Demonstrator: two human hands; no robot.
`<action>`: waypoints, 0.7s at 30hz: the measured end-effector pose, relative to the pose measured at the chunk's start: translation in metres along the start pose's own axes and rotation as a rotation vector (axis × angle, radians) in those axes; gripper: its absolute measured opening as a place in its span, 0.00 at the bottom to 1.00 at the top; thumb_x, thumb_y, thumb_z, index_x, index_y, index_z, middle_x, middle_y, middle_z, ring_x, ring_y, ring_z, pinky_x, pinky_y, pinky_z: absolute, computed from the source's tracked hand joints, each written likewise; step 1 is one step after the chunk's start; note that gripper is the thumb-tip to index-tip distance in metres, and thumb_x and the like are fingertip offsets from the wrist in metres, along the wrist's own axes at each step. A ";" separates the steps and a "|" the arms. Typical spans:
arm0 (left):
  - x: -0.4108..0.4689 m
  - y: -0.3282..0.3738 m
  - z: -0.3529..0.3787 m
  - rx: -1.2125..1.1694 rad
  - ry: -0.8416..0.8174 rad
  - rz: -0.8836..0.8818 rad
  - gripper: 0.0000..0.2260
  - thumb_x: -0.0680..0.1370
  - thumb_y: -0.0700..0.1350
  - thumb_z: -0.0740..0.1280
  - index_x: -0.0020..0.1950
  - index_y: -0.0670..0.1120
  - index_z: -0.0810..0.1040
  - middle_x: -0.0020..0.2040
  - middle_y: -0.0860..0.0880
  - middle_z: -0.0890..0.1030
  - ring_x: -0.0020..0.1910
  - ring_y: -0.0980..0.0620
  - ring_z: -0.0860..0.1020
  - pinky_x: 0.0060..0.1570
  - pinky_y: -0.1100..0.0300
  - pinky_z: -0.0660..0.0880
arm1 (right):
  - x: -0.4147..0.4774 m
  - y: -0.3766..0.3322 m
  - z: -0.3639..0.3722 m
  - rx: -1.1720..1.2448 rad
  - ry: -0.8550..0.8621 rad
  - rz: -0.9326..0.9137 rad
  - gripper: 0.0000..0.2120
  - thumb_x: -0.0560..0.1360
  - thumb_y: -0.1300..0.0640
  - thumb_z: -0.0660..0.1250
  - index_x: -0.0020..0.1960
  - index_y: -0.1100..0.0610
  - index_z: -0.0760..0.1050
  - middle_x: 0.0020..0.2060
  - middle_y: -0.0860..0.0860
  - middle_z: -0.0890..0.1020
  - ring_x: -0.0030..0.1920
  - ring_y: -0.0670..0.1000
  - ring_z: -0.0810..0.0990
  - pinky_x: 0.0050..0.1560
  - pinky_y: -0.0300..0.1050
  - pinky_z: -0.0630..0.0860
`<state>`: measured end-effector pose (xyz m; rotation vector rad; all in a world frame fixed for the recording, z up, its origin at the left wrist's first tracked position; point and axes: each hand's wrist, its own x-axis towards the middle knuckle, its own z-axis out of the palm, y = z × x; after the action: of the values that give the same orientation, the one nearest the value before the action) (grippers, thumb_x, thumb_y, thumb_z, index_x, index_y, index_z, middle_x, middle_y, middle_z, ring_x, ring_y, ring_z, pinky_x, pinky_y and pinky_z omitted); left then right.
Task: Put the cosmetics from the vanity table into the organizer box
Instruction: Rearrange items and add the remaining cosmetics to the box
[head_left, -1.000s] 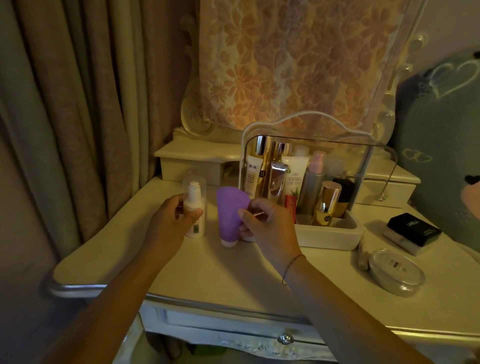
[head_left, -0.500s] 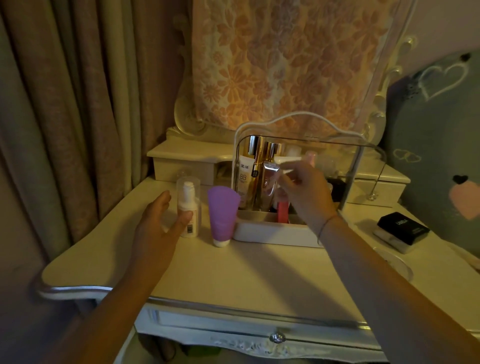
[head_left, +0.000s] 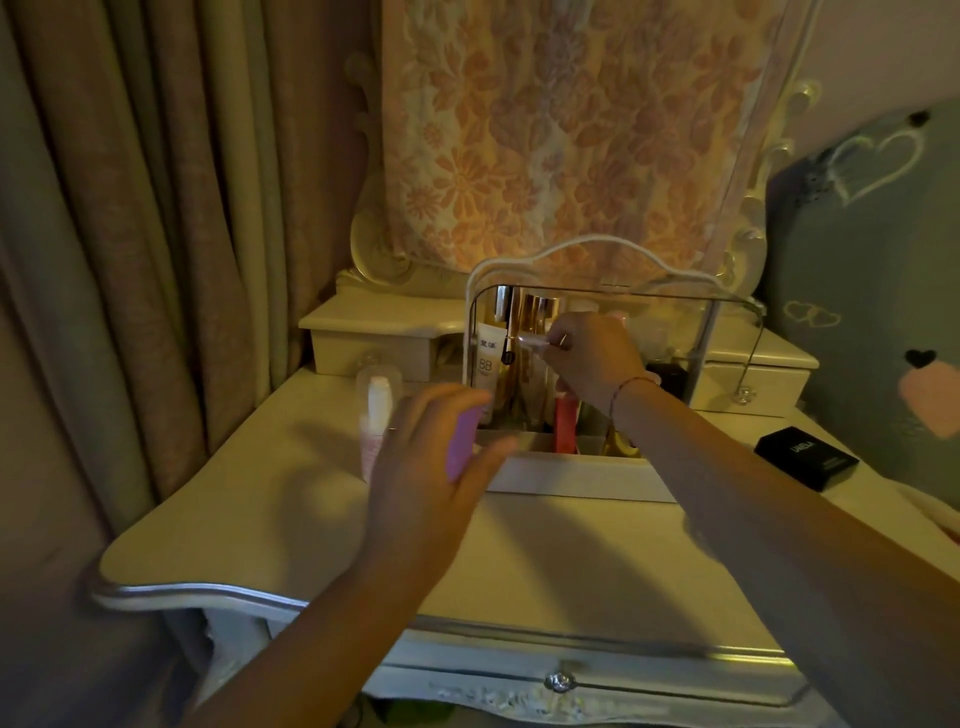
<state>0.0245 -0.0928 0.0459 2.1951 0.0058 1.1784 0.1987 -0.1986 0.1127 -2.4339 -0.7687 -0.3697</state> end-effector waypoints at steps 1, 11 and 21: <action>0.000 0.007 0.006 -0.028 -0.029 0.003 0.18 0.73 0.57 0.64 0.61 0.54 0.72 0.56 0.59 0.71 0.57 0.64 0.68 0.55 0.76 0.63 | -0.003 -0.001 -0.003 0.086 0.020 -0.006 0.08 0.77 0.55 0.65 0.42 0.57 0.77 0.37 0.56 0.83 0.39 0.56 0.83 0.54 0.58 0.78; 0.004 0.033 0.067 -0.300 -0.120 -0.213 0.24 0.76 0.47 0.65 0.71 0.51 0.63 0.62 0.57 0.72 0.59 0.66 0.70 0.56 0.75 0.65 | -0.072 0.018 -0.055 0.671 -0.005 -0.045 0.06 0.76 0.62 0.66 0.43 0.65 0.76 0.31 0.59 0.80 0.26 0.48 0.78 0.27 0.39 0.76; -0.023 0.003 0.077 -0.435 -0.143 -0.451 0.01 0.76 0.46 0.66 0.45 0.49 0.75 0.40 0.43 0.81 0.37 0.45 0.78 0.34 0.56 0.73 | -0.065 0.073 -0.020 0.287 0.250 0.225 0.19 0.68 0.51 0.74 0.53 0.52 0.69 0.45 0.50 0.76 0.43 0.50 0.76 0.41 0.42 0.75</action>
<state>0.0671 -0.1429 0.0001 1.7642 0.1607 0.6924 0.1890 -0.2890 0.0715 -2.1255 -0.4041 -0.4325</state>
